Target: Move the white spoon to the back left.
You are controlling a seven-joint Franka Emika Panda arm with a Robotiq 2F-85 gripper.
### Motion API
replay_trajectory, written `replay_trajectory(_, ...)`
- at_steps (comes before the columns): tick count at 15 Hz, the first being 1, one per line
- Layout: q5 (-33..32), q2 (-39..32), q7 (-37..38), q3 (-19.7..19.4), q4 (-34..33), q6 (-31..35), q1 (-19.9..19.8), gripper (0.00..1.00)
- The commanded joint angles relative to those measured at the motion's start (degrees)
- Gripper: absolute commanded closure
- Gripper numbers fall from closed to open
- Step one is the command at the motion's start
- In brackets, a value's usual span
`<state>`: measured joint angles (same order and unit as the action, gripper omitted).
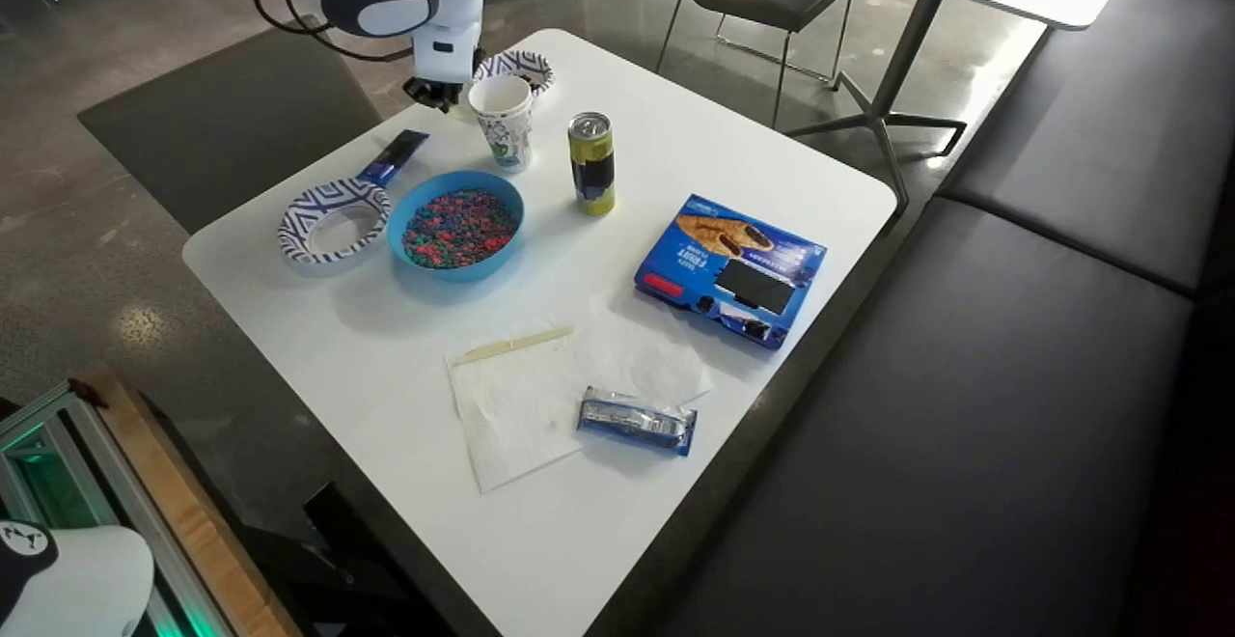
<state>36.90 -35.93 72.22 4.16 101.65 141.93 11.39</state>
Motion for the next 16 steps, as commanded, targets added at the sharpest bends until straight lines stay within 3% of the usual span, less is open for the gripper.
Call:
replay_trajectory(1,-2.4,-6.2,4.9,-0.5,-6.1,5.2,2.2,0.96)
replay_trajectory(4,-3.6,-9.0,7.8,-0.6,-8.7,7.7,3.0,0.96)
replay_trajectory(12,-8.3,-11.8,13.8,-0.8,-11.9,6.9,2.9,0.96)
replay_trajectory(13,-9.0,-11.8,14.2,-0.9,-12.1,6.6,2.9,0.79)
replay_trajectory(14,-9.9,-11.5,14.9,-1.2,-11.9,5.8,3.2,0.56)
replay_trajectory(16,-12.5,-9.8,17.9,-2.3,-10.2,3.8,4.8,0.53)
